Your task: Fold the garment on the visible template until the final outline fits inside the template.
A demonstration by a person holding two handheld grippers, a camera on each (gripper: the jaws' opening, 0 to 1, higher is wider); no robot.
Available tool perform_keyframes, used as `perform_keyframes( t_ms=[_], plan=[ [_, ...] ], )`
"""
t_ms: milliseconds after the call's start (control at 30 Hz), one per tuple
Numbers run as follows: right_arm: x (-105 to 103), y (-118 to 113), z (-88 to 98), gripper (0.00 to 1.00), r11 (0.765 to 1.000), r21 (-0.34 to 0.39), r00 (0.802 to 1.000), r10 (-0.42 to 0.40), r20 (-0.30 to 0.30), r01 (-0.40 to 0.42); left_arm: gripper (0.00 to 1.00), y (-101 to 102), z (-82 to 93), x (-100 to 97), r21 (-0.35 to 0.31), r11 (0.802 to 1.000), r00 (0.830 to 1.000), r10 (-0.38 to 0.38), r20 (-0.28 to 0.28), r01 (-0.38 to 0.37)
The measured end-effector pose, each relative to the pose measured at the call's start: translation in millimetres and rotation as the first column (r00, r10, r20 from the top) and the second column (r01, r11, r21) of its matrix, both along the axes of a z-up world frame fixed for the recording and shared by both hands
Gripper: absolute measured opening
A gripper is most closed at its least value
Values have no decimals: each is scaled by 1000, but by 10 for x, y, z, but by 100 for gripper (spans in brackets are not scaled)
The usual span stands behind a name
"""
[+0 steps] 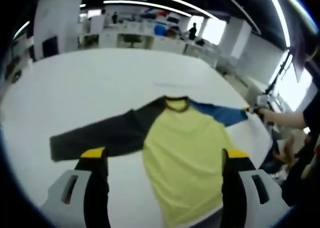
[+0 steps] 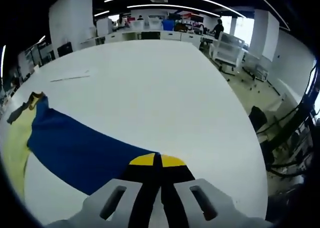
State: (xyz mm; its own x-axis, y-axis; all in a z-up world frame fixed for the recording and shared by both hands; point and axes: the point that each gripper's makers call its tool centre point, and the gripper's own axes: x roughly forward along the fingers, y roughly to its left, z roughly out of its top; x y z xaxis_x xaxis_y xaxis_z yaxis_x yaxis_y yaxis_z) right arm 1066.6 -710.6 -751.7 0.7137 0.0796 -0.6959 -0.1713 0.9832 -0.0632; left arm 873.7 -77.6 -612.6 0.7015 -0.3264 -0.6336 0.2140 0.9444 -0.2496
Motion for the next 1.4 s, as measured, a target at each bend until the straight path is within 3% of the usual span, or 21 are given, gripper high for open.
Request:
perform_keyframes(
  t_ms=[200,400,633,1000,1033,1133,1400],
  plan=[
    [-98,-106,171,2,999,-16,999,-45,-1,45,89,-14,26,-19,-18,1000,1000,2,16,-2],
    [-144,-56,356,2,998,-46,999,-33,5,34,88,-6,79,-41,-36,999,999,5,37,-3],
    [-103,162,821,1,995,-88,998,41,42,-38,87,59,161,-85,-59,998,998,18,68,-14],
    [-37,827,1746,1,981,-63,973,191,133,-184,85,141,280,-181,-87,996,993,40,110,-30],
    [-12,1003,1947,1,973,-64,961,229,155,-222,85,132,297,-195,-75,997,993,30,118,-21],
    [20,1291,2257,1,960,-52,940,281,192,-276,86,89,320,-244,-45,999,992,-3,127,8],
    [14,1868,2790,1,924,-48,890,378,254,-379,85,65,365,-375,-54,998,988,-26,150,34]
  ],
)
